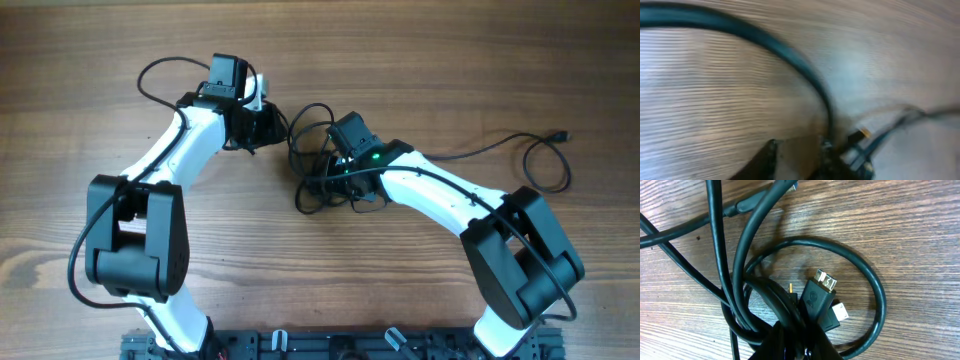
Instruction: Untangle cables
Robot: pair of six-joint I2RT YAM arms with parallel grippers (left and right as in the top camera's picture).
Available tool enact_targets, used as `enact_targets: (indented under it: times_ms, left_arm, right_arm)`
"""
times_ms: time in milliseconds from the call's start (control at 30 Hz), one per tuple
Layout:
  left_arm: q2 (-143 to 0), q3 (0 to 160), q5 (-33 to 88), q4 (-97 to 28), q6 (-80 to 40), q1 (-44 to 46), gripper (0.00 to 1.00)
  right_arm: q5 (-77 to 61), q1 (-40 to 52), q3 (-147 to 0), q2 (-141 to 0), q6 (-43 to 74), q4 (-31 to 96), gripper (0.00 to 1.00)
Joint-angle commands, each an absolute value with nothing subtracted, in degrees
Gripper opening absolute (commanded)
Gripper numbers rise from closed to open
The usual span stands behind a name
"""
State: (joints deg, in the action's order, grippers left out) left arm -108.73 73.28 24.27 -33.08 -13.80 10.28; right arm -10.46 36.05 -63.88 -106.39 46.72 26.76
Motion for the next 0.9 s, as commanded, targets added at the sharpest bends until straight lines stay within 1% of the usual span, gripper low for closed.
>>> enact_targets:
  times_ms: [0,133,200,333,367,433,500,533,600,667,700,733,867]
  left_arm:
    - [-104.2,73.58,40.73,-34.09,0.47,9.74,0.26]
    - [-101.8,73.58,41.1,-34.92,0.1,9.76,0.29]
    - [-101.8,73.56,41.08,-34.94,-3.66,9.76,0.31]
    - [-102.15,73.49,39.88,-35.31,-12.36,9.98,0.3]
    - [-102.15,73.49,38.7,-35.66,-14.33,10.0,0.29]
    - [-102.15,73.49,30.52,-38.17,-21.39,9.82,0.28]
    - [-102.15,73.49,23.09,-40.93,-25.41,9.3,0.27]
    - [-102.15,73.49,21.45,-42.26,-26.28,8.99,0.27]
    - [-102.15,73.49,21.87,-44.1,-26.28,8.58,0.27]
    - [-102.15,73.49,24.6,-45.63,-26.44,8.6,0.35]
    - [-102.15,73.49,26.3,-46.04,-26.96,8.86,0.45]
    - [-102.15,73.47,27.35,-46.26,-28.51,9.21,0.5]
    - [-102.15,73.41,27.55,-45.84,-37.56,11.14,0.48]
  right_arm:
    - [-11.29,35.57,-63.68,-106.72,43.99,24.73,0.04]
    - [-18.41,33.69,-63.68,-106.72,40.64,21.3,0.04]
    - [-21.52,32.36,-63.68,-106.72,40.64,19.84,0.04]
    - [-24.05,30.0,-63.68,-106.72,41.89,17.32,0.04]
    - [-24.03,29.8,-63.68,-106.72,42.44,17.17,0.04]
    - [-23.64,29.26,-63.68,-106.72,42.06,16.6,0.04]
    - [-22.04,28.93,-63.68,-106.72,41.98,16.64,0.04]
    - [-21.12,28.88,-63.68,-106.72,41.98,16.67,0.04]
    - [-20.03,28.88,-63.68,-106.72,41.98,16.58,0.04]
    - [-19.94,28.88,-63.68,-106.72,41.98,16.16,0.04]
    - [-19.97,28.88,-63.68,-106.72,41.98,16.01,0.04]
    - [-19.97,28.91,-63.68,-106.72,41.95,15.57,0.04]
    - [-22.31,28.91,-63.66,-106.72,41.98,13.67,0.04]
